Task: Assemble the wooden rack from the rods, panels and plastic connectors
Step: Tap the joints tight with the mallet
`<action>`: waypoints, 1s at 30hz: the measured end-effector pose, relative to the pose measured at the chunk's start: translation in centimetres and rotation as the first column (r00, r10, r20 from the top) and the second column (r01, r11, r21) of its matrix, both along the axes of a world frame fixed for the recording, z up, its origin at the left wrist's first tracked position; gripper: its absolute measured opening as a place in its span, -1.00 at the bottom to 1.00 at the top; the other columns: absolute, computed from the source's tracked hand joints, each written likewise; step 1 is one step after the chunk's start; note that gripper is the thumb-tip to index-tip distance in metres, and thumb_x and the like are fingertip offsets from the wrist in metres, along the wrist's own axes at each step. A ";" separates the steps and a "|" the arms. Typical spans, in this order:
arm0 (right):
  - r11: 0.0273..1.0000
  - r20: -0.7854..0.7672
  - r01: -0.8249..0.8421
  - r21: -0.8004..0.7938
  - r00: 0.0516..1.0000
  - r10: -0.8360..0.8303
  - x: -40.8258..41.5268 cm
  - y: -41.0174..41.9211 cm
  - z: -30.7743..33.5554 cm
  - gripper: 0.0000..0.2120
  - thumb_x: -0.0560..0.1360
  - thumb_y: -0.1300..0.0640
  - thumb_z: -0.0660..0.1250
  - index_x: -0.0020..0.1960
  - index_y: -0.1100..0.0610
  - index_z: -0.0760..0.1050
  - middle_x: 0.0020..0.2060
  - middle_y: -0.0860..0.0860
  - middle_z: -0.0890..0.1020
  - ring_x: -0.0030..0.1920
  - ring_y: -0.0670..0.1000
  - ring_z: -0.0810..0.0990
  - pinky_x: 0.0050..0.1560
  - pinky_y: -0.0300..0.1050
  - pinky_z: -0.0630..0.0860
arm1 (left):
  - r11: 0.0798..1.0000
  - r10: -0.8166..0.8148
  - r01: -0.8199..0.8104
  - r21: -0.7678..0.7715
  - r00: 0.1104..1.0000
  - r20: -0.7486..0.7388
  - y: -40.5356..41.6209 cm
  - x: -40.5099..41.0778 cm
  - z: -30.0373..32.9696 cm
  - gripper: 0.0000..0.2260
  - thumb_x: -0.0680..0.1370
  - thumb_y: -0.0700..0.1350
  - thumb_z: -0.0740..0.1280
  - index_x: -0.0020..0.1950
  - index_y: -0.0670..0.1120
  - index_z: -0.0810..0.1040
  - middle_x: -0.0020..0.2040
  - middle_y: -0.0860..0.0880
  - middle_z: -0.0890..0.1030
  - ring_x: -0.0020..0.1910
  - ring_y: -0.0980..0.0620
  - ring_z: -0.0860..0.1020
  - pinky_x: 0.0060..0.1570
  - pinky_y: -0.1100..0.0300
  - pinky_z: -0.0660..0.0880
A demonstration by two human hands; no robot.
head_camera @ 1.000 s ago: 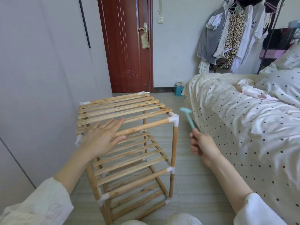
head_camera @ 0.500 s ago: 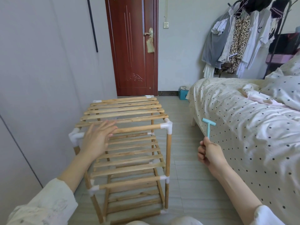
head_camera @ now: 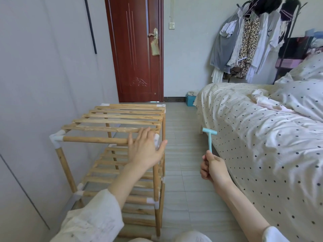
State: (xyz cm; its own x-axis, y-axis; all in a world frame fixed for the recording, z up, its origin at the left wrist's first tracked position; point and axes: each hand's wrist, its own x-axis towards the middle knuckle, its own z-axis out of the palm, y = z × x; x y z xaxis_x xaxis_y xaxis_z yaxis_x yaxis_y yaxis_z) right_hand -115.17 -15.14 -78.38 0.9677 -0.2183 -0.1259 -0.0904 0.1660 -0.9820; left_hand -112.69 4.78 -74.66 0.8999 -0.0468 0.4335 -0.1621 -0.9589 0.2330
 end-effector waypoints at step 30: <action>0.923 0.057 0.345 0.173 0.931 -0.359 -0.7 -1.5 0.8 -0.74 0.62 0.15 0.01 -0.24 0.09 0.27 -0.47 -0.01 0.23 -0.55 -0.08 0.20 -0.63 -0.34 0.14 | 0.977 -0.047 0.018 0.212 0.990 0.133 11.7 -2.3 -0.2 -0.46 0.55 0.22 -0.19 0.38 0.17 0.39 0.14 0.09 0.57 0.22 0.05 0.49 -0.26 0.13 0.50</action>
